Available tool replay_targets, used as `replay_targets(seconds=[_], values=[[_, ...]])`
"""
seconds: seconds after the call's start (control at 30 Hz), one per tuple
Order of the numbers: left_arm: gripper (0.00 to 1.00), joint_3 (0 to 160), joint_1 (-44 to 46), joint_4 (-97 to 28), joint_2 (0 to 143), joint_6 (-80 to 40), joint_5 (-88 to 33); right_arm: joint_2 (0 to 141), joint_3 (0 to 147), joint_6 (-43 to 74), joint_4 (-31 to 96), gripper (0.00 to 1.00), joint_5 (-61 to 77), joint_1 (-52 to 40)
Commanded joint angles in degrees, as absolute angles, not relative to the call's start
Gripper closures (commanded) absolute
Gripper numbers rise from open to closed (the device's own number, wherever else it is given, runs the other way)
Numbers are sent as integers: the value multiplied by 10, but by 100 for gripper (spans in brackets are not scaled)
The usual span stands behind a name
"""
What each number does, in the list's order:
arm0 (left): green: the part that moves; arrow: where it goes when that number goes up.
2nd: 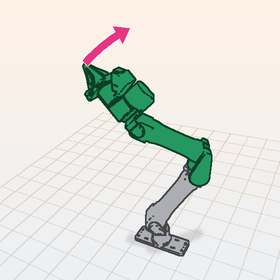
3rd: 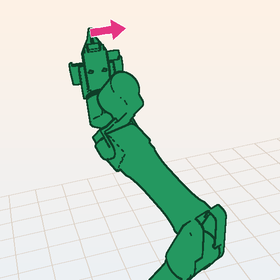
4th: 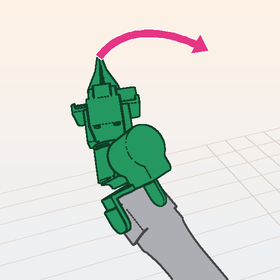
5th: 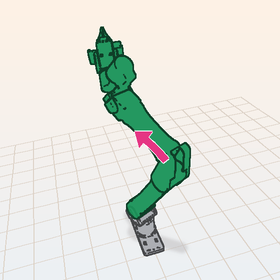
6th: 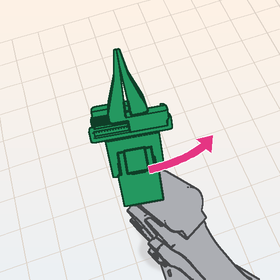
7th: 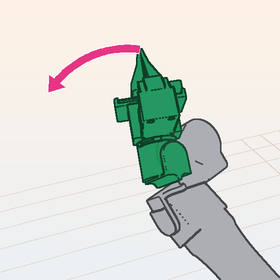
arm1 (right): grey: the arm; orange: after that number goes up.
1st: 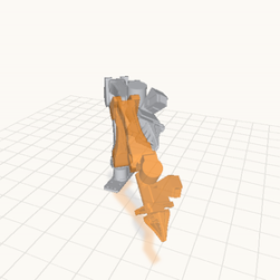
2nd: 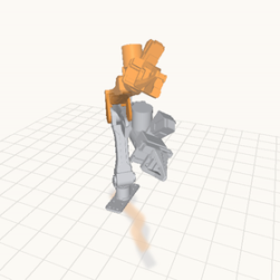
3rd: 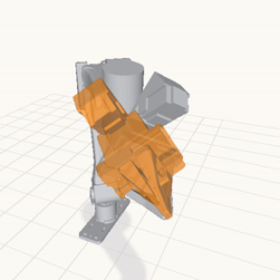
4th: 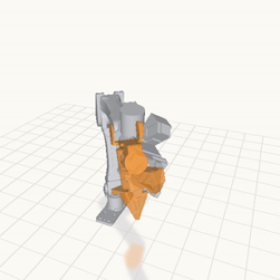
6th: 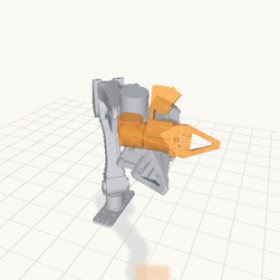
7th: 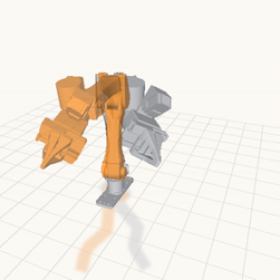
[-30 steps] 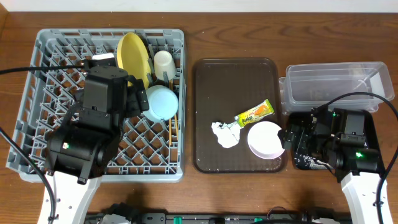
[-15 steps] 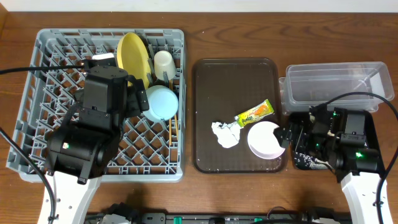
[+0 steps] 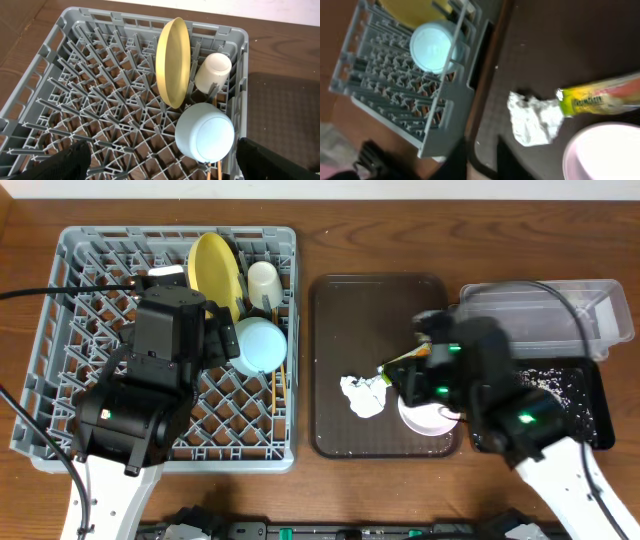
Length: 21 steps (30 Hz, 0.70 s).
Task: Sort waste into correct bins and load items into the dishwasher rack
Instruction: 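Lower the right gripper and grasp the crumpled white tissue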
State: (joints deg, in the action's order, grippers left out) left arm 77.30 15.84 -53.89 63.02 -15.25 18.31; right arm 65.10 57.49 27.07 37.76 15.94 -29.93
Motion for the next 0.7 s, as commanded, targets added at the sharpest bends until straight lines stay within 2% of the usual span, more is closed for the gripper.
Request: replay_targets(seconds=[0.0, 0.03, 0.07, 0.13, 0.23, 0.4, 0.67], values=[[6, 775, 157, -540, 632, -158, 185, 708, 588, 294, 377, 98, 11, -375], [6, 775, 157, -540, 632, -158, 185, 728, 588, 304, 377, 96, -23, -397], [6, 775, 157, -540, 632, -158, 185, 746, 588, 313, 377, 89, -50, -414], [6, 775, 157, -540, 632, -158, 185, 782, 588, 331, 376, 67, -98, -445], [6, 775, 157, -540, 632, -158, 185, 834, 588, 347, 376, 57, -140, -469], [6, 775, 157, -540, 632, -158, 185, 893, 588, 330, 369, 50, -148, -469], [6, 775, 157, -540, 632, -158, 185, 963, 588, 310, 345, 49, -146, -470]])
